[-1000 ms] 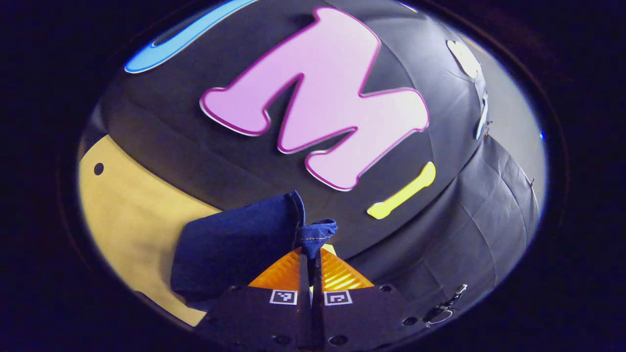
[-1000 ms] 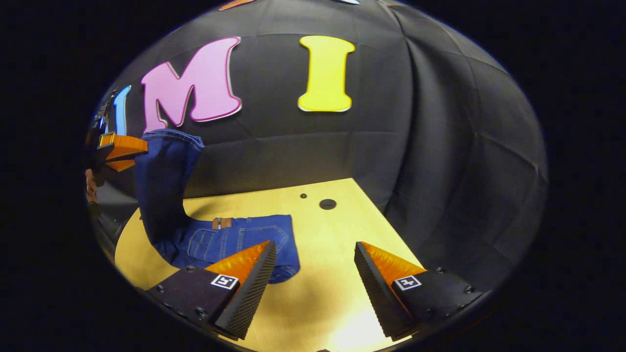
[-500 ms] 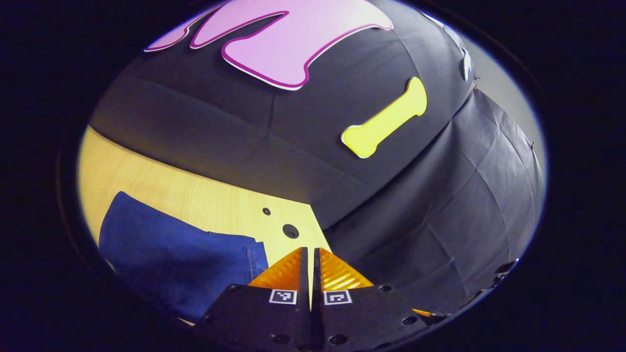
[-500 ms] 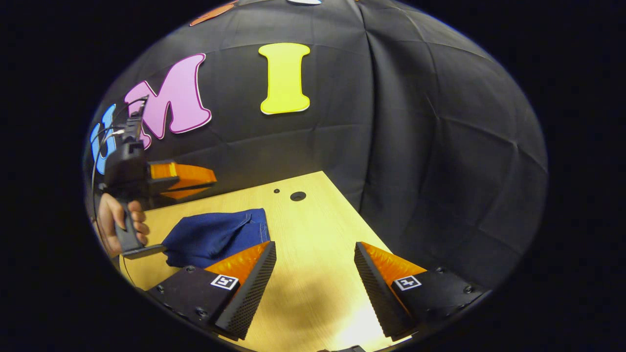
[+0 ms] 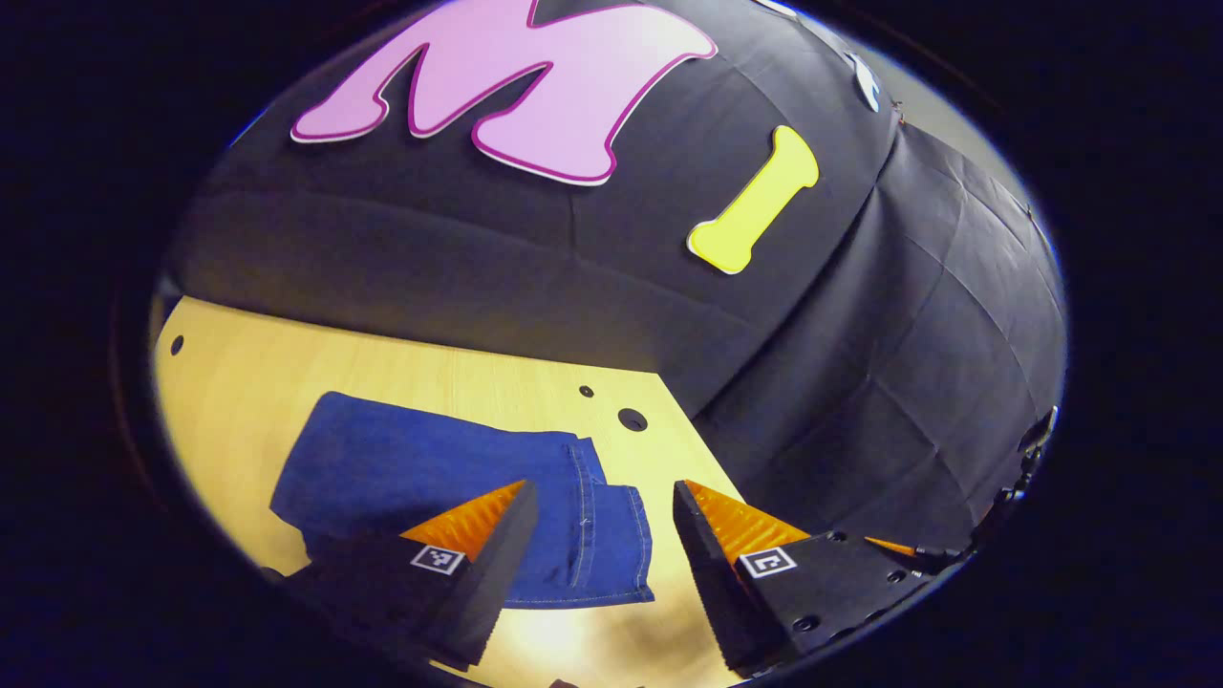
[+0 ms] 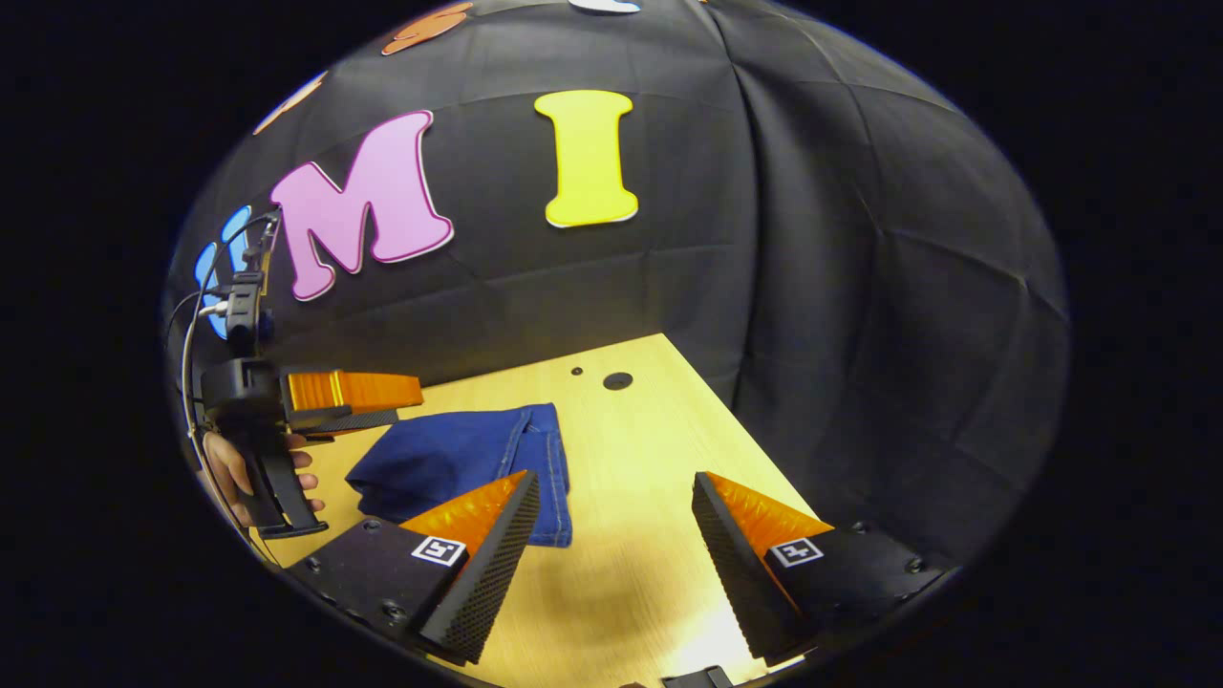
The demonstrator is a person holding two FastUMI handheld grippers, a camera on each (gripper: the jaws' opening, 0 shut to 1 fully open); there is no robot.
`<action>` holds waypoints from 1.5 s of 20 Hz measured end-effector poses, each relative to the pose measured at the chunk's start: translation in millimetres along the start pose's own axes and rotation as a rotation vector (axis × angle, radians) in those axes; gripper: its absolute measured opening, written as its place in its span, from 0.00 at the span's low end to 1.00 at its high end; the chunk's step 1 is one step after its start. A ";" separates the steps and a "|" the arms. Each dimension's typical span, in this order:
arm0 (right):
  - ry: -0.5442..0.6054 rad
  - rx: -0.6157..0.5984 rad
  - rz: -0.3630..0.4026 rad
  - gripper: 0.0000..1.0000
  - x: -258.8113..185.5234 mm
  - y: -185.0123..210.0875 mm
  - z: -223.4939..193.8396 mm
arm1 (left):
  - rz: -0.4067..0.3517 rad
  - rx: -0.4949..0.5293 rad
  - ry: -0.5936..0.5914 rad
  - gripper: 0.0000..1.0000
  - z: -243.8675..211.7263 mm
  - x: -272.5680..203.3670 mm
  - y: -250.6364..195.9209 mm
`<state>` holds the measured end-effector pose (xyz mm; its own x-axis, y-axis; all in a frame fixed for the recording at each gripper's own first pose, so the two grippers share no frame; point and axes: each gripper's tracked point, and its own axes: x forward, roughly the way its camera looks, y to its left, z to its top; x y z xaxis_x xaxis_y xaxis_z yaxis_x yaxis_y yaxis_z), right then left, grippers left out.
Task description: Grasp the waist and the cuffs of the jeans and fold them to make the two legs overlap; first hold the waist and fold one-third of the jeans toward the cuffs, then hold the cuffs and fold the remaining one-third in the same direction to finish folding.
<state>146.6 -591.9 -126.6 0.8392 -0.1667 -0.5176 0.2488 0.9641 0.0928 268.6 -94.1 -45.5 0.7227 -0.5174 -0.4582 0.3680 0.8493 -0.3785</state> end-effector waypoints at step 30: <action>-0.422 -0.177 0.332 0.98 -295.9 80.6 64.5 | 0.518 0.076 -0.489 0.97 -79.1 -490.7 8.9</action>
<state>-50.5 -478.1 89.0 0.9882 0.1185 -0.0968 -0.1162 0.9928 0.0294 -129.0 159.1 112.4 0.9885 0.0456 -0.1445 -0.0666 0.9873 -0.1441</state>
